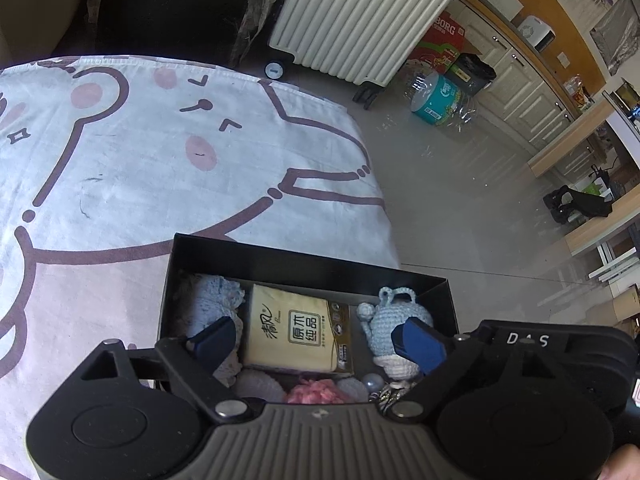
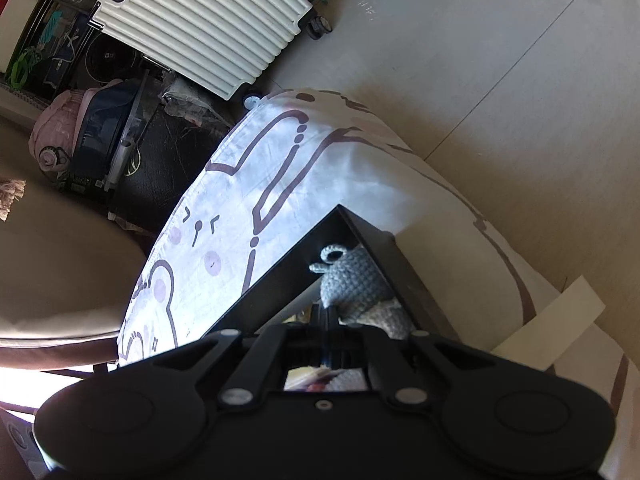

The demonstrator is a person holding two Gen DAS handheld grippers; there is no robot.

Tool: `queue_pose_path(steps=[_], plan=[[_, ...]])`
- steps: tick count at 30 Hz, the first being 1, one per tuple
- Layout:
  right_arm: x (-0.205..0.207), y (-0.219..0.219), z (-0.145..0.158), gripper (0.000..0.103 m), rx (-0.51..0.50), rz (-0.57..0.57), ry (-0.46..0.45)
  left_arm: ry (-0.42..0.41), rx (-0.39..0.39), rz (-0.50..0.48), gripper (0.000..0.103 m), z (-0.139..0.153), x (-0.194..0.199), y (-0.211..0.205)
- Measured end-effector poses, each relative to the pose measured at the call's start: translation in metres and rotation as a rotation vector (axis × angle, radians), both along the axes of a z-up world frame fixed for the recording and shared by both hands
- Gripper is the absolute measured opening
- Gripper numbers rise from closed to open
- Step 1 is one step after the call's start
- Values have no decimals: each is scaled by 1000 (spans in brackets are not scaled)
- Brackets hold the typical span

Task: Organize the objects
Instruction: 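Lower the mouse and tissue pack into the box and open both grippers, then withdraw both tools up and away from the box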

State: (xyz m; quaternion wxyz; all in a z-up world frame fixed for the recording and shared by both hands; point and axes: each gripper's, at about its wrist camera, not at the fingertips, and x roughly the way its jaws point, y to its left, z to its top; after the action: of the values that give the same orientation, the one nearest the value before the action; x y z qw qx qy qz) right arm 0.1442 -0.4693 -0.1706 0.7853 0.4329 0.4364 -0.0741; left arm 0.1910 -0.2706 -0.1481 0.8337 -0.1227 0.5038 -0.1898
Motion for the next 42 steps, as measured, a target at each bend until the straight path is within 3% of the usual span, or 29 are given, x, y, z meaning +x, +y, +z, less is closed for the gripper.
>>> queue_pose_path(steps=[9,17,31,42], plan=[[-3,1,5,2,25,-8,-16,-41,32,-47,87,15,-7,1],[-10,10,32,3,13,23,-81,-83,43,-56,87,33,-17,8],[-33,38,81,9,-255,117,-69,-136,151,-65,89,59,-38,34],[-58,67,118,9,-364,128,-121,-218,168,-54,89,96,-62,64]])
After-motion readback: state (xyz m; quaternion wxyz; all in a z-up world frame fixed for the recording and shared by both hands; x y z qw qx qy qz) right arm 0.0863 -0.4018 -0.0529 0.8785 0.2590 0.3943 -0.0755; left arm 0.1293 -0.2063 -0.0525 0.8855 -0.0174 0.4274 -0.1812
